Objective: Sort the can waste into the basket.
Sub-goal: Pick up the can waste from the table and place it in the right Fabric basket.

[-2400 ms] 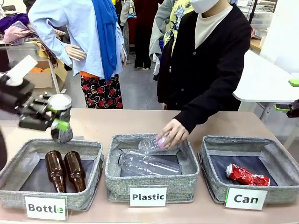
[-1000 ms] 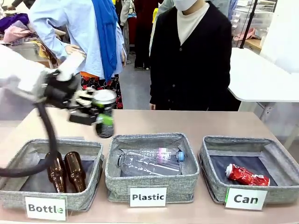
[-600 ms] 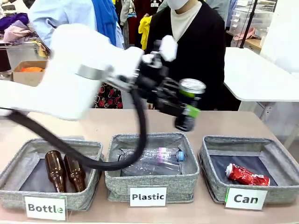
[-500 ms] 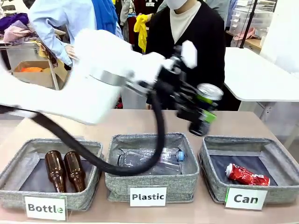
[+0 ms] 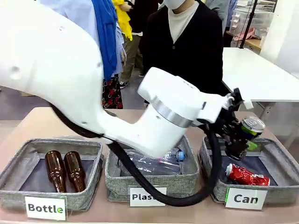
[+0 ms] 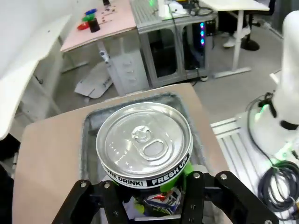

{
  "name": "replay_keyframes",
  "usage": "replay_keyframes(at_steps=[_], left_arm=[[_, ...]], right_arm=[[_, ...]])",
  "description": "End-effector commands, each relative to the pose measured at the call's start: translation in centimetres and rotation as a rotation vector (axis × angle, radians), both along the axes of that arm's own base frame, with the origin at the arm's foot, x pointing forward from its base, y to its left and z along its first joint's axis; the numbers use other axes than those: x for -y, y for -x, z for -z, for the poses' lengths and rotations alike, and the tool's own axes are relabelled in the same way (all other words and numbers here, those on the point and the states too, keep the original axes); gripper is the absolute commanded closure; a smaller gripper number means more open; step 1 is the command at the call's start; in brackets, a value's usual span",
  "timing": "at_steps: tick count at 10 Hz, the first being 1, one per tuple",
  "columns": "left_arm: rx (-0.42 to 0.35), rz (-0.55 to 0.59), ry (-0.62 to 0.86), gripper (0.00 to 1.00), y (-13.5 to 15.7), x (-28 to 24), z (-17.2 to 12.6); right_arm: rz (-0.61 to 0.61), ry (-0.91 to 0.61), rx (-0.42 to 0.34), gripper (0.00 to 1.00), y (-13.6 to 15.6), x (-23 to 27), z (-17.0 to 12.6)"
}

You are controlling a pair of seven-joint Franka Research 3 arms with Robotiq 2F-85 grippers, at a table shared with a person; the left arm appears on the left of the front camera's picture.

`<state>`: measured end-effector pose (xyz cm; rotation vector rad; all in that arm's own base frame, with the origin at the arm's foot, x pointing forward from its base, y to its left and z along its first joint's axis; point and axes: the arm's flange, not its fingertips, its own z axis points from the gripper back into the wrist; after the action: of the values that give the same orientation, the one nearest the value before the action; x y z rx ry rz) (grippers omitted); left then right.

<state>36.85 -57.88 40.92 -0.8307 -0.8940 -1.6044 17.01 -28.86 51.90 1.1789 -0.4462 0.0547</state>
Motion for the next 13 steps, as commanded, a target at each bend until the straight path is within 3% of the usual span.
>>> replay_keyframes(at_steps=[1,5,6,7,9,13], left_arm=[[0.051,0.003,-0.060,1.00,-0.9,3.1,0.0],[0.011,0.025,-0.167,1.00,-2.0,4.8,1.0],[0.017,0.025,-0.168,0.59,-2.2,4.9,1.1],[0.009,0.024,-0.171,0.06,-2.4,4.9,1.0],[-0.001,0.035,-0.184,0.00,-2.9,4.8,1.1],[-0.011,0.043,-0.169,0.00,-3.0,3.6,0.6]], right_arm=[[-0.012,0.004,-0.018,0.00,0.1,-0.1,-0.9],[-0.012,0.004,-0.018,0.00,0.1,-0.1,-0.9],[-0.012,0.004,-0.018,0.00,0.1,-0.1,-0.9],[-0.012,0.004,-0.018,0.00,0.1,-0.1,-0.9],[-0.012,0.004,-0.018,0.00,0.1,-0.1,-0.9],[-0.012,0.004,-0.018,0.00,0.1,-0.1,-0.9]])
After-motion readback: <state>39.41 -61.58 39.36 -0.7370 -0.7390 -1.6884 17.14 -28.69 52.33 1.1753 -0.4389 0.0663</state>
